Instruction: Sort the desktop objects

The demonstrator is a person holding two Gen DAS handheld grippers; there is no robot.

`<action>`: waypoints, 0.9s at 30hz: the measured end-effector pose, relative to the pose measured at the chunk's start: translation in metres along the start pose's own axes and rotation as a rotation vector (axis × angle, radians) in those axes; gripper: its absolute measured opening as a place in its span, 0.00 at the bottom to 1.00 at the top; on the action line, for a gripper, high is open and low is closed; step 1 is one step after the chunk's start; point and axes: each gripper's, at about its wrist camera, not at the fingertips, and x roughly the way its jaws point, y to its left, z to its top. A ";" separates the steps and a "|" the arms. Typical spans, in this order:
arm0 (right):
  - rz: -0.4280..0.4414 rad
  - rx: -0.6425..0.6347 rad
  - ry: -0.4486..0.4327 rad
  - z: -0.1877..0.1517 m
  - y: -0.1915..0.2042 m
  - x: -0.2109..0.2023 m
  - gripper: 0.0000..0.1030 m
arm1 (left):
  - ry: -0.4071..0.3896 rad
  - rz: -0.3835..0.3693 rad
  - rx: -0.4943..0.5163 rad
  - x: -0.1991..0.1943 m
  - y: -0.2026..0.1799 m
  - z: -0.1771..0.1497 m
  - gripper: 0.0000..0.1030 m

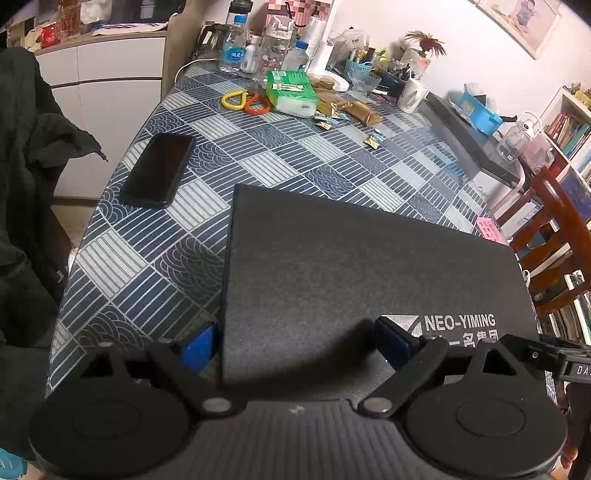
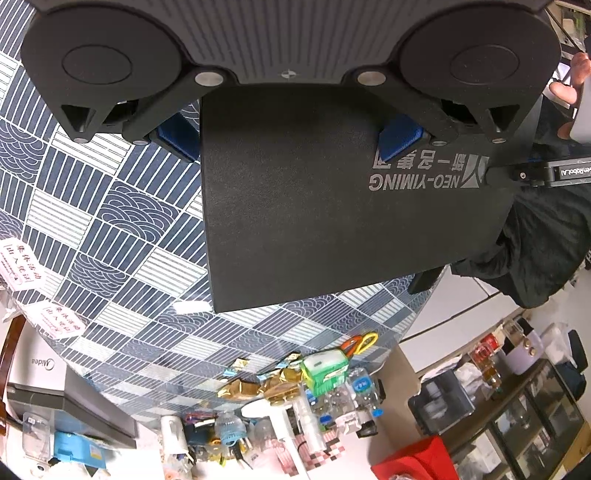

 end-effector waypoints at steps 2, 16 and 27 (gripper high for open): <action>-0.001 -0.003 0.002 -0.001 0.000 0.000 1.00 | 0.002 0.001 0.002 0.000 0.000 0.000 1.00; -0.006 -0.006 0.018 -0.002 -0.001 0.004 1.00 | 0.018 0.004 0.007 0.005 0.000 0.002 1.00; -0.009 0.004 0.028 -0.001 -0.002 0.007 1.00 | 0.033 0.011 0.008 0.008 -0.001 0.003 1.00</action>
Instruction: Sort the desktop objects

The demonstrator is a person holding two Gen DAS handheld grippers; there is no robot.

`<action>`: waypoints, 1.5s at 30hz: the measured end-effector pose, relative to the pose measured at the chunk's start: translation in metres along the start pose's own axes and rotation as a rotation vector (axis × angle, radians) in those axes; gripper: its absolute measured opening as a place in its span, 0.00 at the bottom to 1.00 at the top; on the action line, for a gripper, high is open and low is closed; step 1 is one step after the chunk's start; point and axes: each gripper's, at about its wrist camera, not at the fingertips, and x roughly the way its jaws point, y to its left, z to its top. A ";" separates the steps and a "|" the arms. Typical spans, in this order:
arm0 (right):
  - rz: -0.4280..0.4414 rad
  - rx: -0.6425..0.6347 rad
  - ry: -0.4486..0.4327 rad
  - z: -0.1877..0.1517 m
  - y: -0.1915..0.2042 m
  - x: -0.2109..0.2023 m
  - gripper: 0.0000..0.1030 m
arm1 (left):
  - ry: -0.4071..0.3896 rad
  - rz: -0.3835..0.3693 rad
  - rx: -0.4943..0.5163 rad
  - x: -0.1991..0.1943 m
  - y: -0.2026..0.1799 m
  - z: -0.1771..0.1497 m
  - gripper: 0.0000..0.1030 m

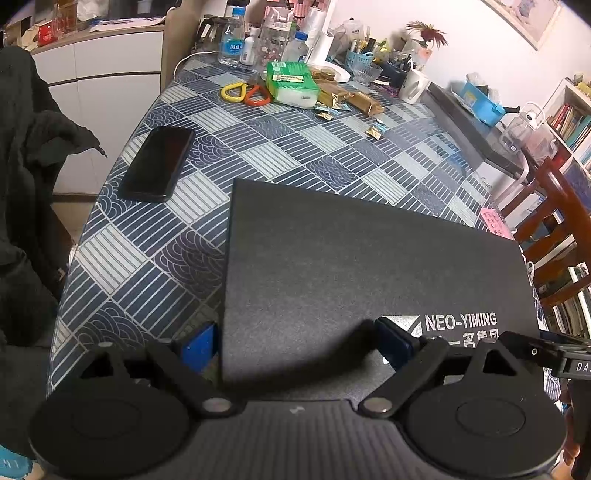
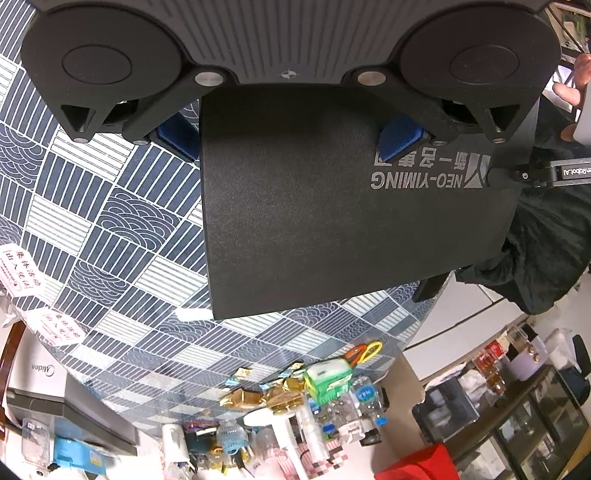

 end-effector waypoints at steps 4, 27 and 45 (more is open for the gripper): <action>-0.001 0.001 0.003 0.000 0.000 0.000 1.00 | 0.002 0.002 -0.003 0.000 0.000 0.000 1.00; -0.011 0.018 0.021 0.004 0.002 0.004 1.00 | 0.007 0.007 -0.002 0.000 0.000 -0.002 1.00; -0.020 0.025 0.038 0.005 0.001 0.007 1.00 | 0.025 0.010 -0.012 0.004 0.000 0.000 1.00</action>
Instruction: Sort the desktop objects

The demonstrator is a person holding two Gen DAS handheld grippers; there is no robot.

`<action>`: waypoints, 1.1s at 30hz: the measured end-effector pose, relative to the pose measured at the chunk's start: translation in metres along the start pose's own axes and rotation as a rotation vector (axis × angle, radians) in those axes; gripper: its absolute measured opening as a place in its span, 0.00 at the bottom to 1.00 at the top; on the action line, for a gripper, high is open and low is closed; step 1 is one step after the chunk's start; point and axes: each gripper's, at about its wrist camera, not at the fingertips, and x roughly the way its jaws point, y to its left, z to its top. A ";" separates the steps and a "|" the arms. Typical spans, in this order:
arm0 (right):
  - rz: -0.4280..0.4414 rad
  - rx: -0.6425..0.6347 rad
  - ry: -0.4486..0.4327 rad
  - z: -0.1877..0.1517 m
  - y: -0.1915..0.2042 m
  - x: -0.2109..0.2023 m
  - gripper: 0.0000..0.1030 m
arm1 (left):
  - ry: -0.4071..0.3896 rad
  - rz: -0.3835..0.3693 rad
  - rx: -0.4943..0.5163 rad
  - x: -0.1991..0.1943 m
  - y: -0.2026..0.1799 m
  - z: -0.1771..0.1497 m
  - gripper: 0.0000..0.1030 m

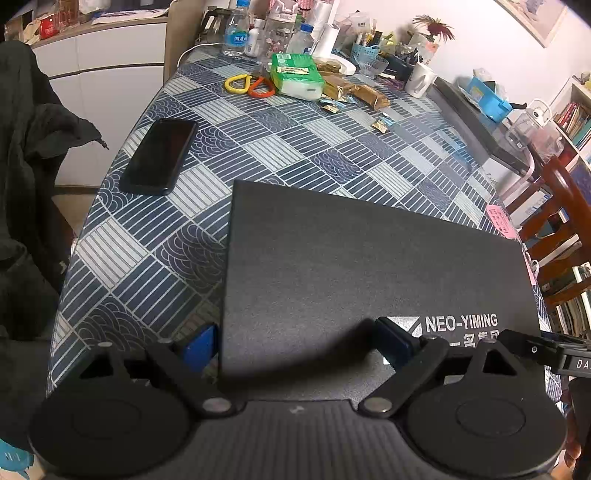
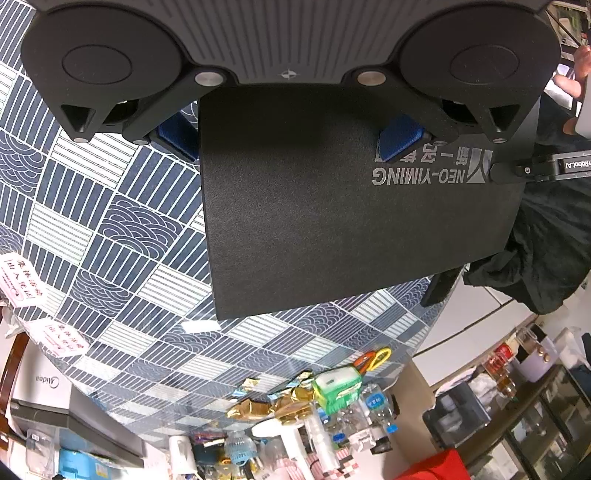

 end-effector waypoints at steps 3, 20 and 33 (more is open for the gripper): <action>-0.001 0.002 0.006 0.001 0.000 0.000 1.00 | 0.006 0.000 0.000 0.001 0.000 0.001 1.00; -0.003 0.010 0.021 0.000 0.000 0.006 1.00 | 0.025 0.018 0.002 0.008 0.000 0.002 1.00; -0.001 0.009 0.023 -0.002 -0.002 0.010 1.00 | 0.029 0.026 -0.008 0.013 0.001 0.002 1.00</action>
